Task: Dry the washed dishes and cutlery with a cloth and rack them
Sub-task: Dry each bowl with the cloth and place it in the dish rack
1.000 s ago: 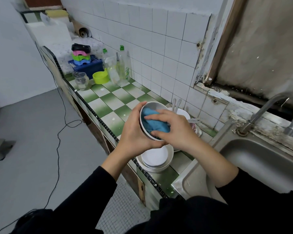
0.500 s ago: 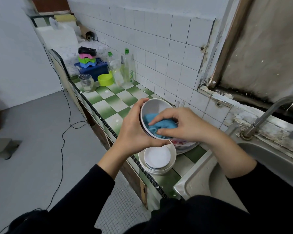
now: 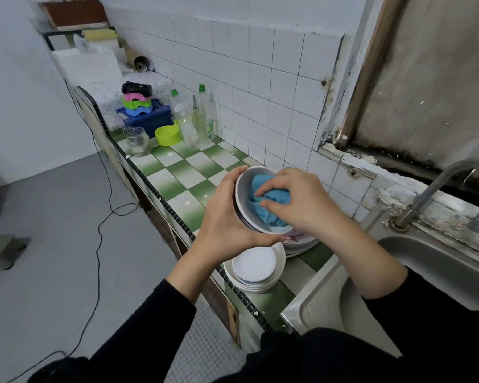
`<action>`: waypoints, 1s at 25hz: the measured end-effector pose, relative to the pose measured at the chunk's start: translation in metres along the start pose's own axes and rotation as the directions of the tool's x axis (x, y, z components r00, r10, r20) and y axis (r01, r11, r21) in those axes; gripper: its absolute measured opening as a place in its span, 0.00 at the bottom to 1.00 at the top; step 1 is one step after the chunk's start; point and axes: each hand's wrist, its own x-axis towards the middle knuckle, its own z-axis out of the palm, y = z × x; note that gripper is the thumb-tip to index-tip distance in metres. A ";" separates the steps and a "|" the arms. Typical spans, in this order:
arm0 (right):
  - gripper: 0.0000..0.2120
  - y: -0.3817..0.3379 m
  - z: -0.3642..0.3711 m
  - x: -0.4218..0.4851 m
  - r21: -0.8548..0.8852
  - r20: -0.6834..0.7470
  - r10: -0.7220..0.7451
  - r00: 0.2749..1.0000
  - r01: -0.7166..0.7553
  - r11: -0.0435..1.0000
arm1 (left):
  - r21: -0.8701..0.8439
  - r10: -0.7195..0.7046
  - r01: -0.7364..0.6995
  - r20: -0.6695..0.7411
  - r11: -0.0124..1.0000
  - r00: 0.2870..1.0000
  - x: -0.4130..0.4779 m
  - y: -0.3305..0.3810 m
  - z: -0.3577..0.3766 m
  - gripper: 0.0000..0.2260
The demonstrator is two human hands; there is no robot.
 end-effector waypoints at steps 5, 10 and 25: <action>0.17 -0.007 -0.003 -0.005 0.303 0.189 -0.168 0.968 0.105 0.947 | -0.009 -0.039 0.039 0.000 0.999 0.999 0.005 -0.005 -0.004 0.49; 0.16 0.005 -0.026 0.010 -0.251 0.264 -0.095 0.960 0.164 0.954 | -0.041 -0.031 0.033 0.029 0.999 0.999 0.001 -0.004 0.002 0.47; 0.12 0.001 -0.002 0.011 0.153 0.199 -0.238 0.951 0.210 0.966 | 0.065 -0.030 0.024 0.099 0.998 0.995 0.019 -0.013 -0.007 0.51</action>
